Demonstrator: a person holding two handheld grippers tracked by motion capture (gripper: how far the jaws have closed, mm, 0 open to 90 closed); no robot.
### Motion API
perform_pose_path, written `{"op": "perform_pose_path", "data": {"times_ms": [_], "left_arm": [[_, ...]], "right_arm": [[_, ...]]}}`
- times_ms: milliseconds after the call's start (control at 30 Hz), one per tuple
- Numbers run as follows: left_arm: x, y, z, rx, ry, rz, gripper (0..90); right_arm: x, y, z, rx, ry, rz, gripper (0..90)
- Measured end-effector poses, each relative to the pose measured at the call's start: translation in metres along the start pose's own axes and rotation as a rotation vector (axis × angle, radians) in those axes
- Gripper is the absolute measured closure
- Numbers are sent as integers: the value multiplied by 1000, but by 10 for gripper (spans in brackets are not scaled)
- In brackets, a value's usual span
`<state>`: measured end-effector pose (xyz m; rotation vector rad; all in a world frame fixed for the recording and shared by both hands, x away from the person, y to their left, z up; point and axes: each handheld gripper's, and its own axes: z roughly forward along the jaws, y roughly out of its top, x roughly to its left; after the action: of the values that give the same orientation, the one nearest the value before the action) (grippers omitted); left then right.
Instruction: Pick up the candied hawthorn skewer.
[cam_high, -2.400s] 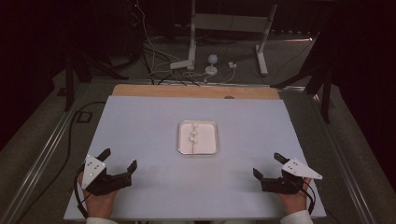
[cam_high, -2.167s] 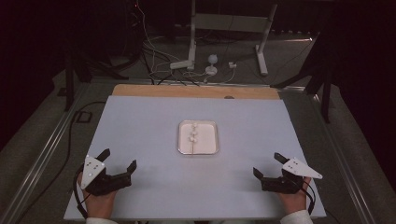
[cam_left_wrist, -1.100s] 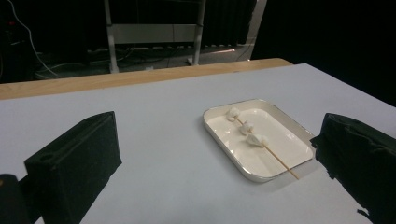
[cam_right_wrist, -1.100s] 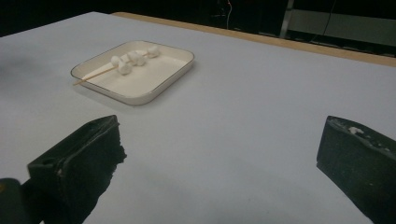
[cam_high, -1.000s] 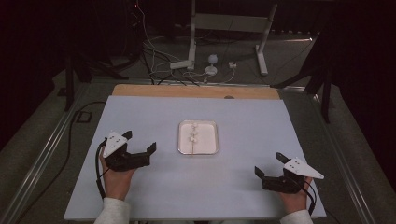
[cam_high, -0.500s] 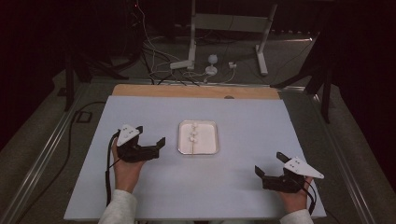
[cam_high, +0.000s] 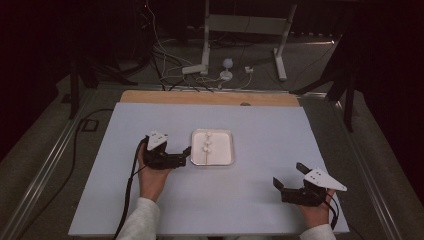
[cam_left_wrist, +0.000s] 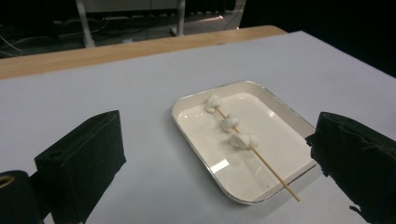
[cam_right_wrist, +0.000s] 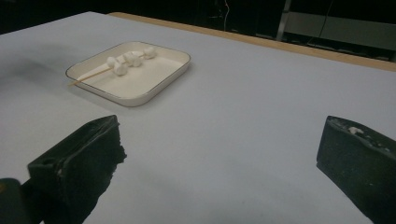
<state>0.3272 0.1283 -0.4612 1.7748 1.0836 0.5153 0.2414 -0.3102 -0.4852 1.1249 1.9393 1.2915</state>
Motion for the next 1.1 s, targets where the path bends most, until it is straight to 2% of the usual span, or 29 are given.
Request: {"op": "perform_pose_path", "data": {"times_ms": [167, 433, 567, 933, 1100], "left_arm": [[-5, -1, 10, 21, 5, 9, 34], [-11, -5, 26, 49, -1, -15, 39], [-16, -7, 36, 72, 3, -8, 39], [-31, -14, 61, 163, -18, -17, 61], [-36, -19, 73, 213, -39, -35, 71]], "right_arm": [[0, 0, 0, 0, 1, -1, 0], [1, 0, 1, 11, -2, -8, 0], [2, 0, 2, 12, -1, -12, 0], [2, 0, 3, 20, -1, -11, 0], [2, -1, 3, 20, -1, -10, 0]]}}
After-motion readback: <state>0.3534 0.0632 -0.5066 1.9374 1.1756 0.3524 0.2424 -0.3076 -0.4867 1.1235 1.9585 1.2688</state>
